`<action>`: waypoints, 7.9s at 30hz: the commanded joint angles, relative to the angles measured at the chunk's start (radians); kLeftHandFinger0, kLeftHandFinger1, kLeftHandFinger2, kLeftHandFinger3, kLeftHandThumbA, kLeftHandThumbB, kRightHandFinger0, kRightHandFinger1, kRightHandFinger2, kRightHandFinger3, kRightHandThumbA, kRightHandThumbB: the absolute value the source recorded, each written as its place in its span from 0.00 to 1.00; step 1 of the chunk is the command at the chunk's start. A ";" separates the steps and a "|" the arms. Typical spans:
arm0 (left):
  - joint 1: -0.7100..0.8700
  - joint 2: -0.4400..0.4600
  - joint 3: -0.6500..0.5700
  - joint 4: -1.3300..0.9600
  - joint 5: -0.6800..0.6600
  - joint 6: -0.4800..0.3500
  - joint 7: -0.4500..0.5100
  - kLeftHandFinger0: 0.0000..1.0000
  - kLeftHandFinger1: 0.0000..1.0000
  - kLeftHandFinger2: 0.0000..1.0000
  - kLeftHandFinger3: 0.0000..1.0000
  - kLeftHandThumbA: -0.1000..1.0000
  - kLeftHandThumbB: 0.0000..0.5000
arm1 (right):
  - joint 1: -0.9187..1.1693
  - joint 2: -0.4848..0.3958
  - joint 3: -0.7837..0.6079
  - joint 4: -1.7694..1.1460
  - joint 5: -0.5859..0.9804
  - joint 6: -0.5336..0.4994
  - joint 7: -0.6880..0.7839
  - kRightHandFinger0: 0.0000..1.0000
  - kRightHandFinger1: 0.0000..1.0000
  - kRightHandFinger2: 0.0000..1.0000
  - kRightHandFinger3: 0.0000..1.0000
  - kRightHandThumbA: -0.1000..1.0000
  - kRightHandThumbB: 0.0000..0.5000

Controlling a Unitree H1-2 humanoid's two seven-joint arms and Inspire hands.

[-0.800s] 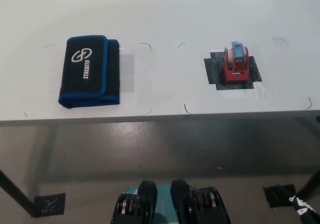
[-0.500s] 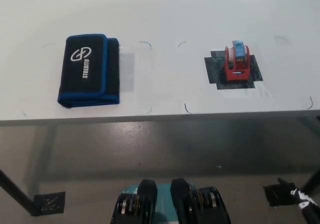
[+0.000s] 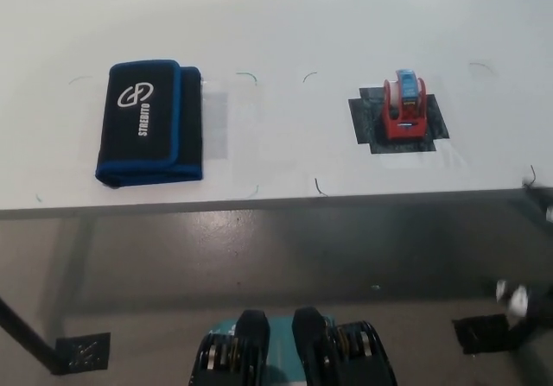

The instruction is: Use the right hand to move the tape on the right hand side to the notebook on the left hand side

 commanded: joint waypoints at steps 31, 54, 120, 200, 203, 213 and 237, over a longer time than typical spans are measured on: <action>-0.009 0.008 -0.003 0.004 -0.011 -0.061 -0.012 0.22 0.16 0.21 0.35 0.09 0.27 | -1.087 0.051 0.277 0.891 -0.192 0.343 0.109 1.00 1.00 1.00 1.00 0.91 0.89; -0.010 -0.002 -0.003 -0.008 0.000 -0.070 0.001 0.20 0.15 0.21 0.36 0.11 0.24 | -1.064 0.026 0.319 1.046 -0.205 0.373 0.072 1.00 1.00 1.00 1.00 0.89 0.82; -0.020 0.010 -0.001 -0.022 0.003 -0.053 -0.010 0.20 0.14 0.20 0.37 0.08 0.24 | -1.035 0.330 0.003 1.243 0.174 0.228 0.056 1.00 1.00 1.00 1.00 0.87 0.87; -0.054 0.011 0.008 -0.049 0.003 -0.036 -0.020 0.22 0.15 0.20 0.33 0.05 0.27 | -1.012 0.467 0.024 1.525 0.268 -0.028 -0.003 1.00 1.00 1.00 1.00 0.80 0.82; -0.055 0.008 0.006 -0.051 0.003 -0.031 -0.019 0.22 0.15 0.20 0.33 0.05 0.26 | -1.048 0.494 0.048 1.550 0.242 0.019 -0.014 1.00 1.00 1.00 1.00 0.88 0.98; -0.053 0.006 0.003 -0.060 0.010 -0.037 -0.018 0.22 0.15 0.19 0.29 0.12 0.29 | -1.089 0.545 0.092 1.603 0.227 -0.006 -0.021 1.00 1.00 1.00 1.00 0.93 0.89; -0.051 0.006 0.001 -0.064 0.007 -0.033 -0.019 0.23 0.15 0.19 0.29 0.07 0.26 | -1.056 0.526 0.091 1.625 0.241 -0.017 -0.027 1.00 1.00 1.00 1.00 0.89 0.97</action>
